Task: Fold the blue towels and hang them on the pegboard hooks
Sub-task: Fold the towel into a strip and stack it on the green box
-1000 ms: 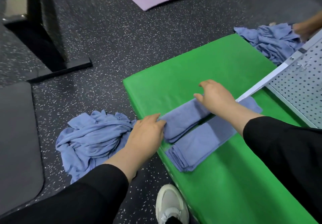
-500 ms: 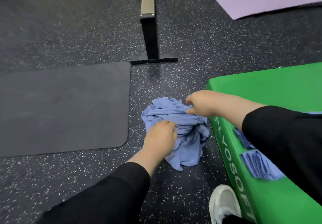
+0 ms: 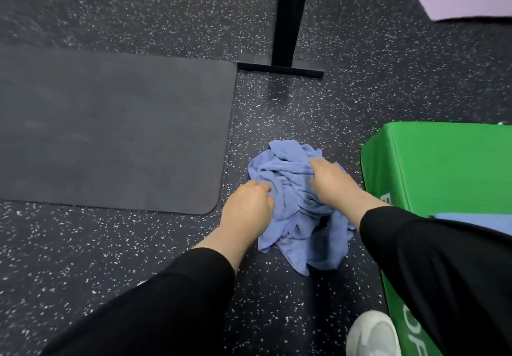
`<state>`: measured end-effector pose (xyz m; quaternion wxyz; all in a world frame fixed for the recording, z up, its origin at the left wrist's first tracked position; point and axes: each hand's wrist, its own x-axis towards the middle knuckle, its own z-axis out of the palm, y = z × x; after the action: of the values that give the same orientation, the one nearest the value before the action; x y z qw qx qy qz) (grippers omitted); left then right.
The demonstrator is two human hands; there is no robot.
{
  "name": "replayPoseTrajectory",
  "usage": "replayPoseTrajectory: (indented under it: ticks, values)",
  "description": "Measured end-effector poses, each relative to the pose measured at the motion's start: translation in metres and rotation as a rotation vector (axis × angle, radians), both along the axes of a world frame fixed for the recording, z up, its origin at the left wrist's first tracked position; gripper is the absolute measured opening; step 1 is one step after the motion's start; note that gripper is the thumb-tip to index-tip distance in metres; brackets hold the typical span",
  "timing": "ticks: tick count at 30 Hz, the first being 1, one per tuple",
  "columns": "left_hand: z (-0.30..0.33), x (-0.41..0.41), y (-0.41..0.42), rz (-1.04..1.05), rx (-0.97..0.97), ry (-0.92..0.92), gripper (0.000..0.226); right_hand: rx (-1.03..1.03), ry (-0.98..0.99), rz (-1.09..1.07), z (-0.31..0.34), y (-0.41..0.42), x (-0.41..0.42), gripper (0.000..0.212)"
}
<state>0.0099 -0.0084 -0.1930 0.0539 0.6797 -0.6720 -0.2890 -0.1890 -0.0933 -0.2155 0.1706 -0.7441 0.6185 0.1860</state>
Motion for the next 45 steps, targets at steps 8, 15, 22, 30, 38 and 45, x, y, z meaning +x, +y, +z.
replayPoseTrajectory:
  ticks: [8,15,22,30,38,45]
  values:
    - [-0.008,-0.016,-0.015,0.011,0.017,0.054,0.030,-0.036,-0.039,-0.101,-0.039,-0.001,-0.004,0.028]
    - [-0.003,-0.020,-0.007,-0.012,-0.008,0.054,0.030,-0.212,-0.126,-0.194,-0.030,0.000,-0.002,0.018]
    - [0.041,-0.020,-0.012,0.028,-0.104,0.123,0.033,-0.149,-0.485,-0.238,0.058,-0.012,0.019,0.013]
    - [0.142,-0.018,0.001,0.056,-0.125,0.359,0.037,-0.162,-0.657,-0.149,0.209,0.034,0.034,0.014]
    - [0.250,-0.008,0.056,0.115,-0.185,0.478,0.013,-0.366,-0.900,-0.225,0.308,0.113,0.021,0.022]
    - [0.311,0.010,0.095,0.066,-0.222,0.540,0.017,-0.417,-0.999,-0.179,0.329,0.158,0.025,0.014]
